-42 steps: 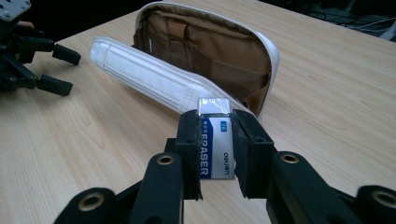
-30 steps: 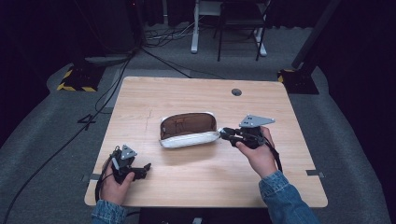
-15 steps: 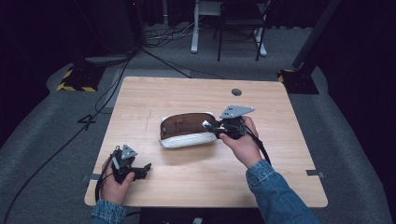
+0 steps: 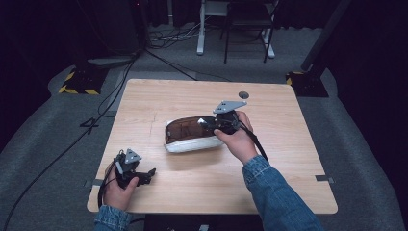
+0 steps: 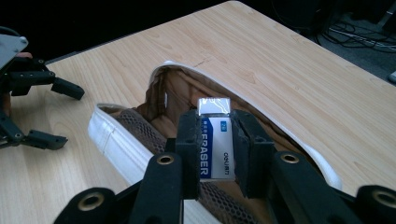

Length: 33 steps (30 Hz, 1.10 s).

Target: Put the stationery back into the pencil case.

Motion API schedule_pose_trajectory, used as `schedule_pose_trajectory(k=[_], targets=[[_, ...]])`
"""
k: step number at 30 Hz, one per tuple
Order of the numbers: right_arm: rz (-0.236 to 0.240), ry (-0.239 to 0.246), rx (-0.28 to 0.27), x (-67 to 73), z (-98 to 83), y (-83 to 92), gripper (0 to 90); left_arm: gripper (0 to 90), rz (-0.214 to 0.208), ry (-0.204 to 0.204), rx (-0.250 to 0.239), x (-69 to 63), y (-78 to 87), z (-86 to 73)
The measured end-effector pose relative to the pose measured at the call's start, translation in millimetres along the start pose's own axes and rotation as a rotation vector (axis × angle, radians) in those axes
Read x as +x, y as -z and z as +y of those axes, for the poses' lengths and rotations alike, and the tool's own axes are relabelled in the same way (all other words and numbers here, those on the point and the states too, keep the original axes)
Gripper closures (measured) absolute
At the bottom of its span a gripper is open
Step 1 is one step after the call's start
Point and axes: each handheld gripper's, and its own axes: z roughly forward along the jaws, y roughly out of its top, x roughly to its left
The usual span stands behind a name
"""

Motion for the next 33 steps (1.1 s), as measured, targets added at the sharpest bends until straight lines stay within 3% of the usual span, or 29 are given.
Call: schedule_pose_trajectory(k=[13,25,33], targets=[[0.004,0.031,0.092,1.2,13.8,-35.4,73.6,10.6,-0.001,0.0,0.0,0.4,-0.3,0.2],[0.026,0.029,0.101,7.8,14.4,-47.5,73.5,10.6,-0.001,0.0,0.0,0.4,-0.2,0.2],[0.036,0.028,0.142,8.3,9.4,-56.1,73.5,10.6,-0.001,0.0,0.0,0.4,-0.3,0.2]])
